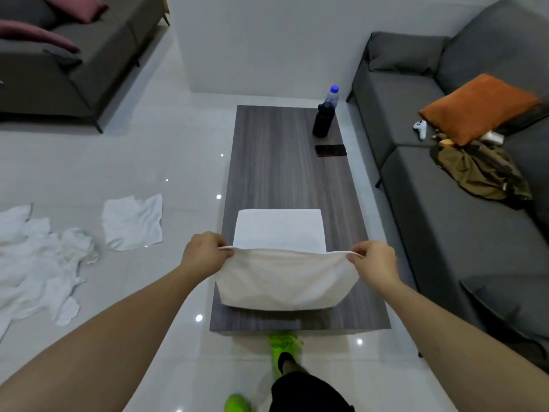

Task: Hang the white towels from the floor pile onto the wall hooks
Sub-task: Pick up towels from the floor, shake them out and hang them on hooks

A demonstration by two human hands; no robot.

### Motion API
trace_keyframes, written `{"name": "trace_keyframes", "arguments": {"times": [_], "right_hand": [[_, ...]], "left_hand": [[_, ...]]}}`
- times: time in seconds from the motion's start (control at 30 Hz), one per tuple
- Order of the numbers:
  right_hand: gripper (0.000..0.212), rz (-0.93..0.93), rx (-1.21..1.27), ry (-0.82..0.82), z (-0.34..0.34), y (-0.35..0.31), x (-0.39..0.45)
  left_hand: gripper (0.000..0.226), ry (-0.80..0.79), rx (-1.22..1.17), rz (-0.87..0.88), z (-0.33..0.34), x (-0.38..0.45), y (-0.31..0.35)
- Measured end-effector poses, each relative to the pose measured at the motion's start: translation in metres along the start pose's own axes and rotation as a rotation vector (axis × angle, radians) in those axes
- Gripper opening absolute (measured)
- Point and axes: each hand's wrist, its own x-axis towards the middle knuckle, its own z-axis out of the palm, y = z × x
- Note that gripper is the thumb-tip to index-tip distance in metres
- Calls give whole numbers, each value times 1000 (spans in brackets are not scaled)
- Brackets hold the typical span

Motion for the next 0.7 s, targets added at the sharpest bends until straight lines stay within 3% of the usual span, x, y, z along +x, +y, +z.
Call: {"name": "trace_keyframes", "arguments": {"times": [0.43,0.6,0.7], "right_hand": [[10,66,-52,-132,45,-18,187],[18,102,-3,-63,72,-23,254],[23,161,9,-129,100,-8,270]], "left_hand": [[13,-13,81,-119,32,166,26],[21,88,30,-153,54,225,32],[24,13,13,-255,91,239,22]]}}
